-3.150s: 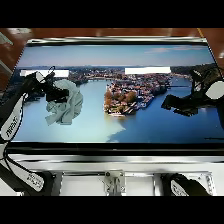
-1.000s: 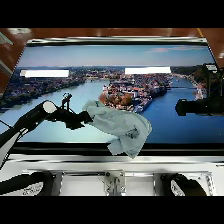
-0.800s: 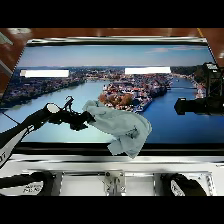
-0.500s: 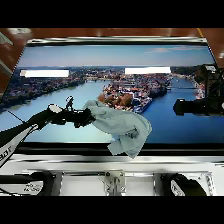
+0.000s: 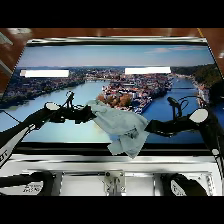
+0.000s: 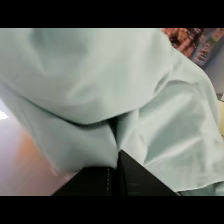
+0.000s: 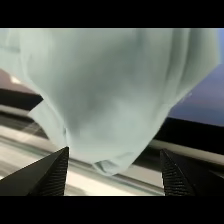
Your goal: Fold the shirts.
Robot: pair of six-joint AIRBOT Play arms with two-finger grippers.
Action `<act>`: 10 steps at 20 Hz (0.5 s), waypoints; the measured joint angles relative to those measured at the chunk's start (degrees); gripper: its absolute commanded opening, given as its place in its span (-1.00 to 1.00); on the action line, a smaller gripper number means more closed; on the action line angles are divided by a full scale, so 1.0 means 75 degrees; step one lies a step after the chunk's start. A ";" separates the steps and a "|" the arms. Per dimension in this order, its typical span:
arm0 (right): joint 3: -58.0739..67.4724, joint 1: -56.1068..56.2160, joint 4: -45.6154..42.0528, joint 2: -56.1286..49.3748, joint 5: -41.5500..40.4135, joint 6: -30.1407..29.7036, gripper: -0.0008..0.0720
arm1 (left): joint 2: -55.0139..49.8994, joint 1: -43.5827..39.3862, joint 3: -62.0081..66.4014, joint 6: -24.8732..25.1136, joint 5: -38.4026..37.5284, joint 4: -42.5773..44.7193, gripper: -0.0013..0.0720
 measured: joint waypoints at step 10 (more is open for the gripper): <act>-0.0530 0.1425 0.0778 -0.1221 -0.1515 0.0050 -0.81 | 0.0592 0.0006 0.0105 0.0437 -0.0201 -0.0020 -0.87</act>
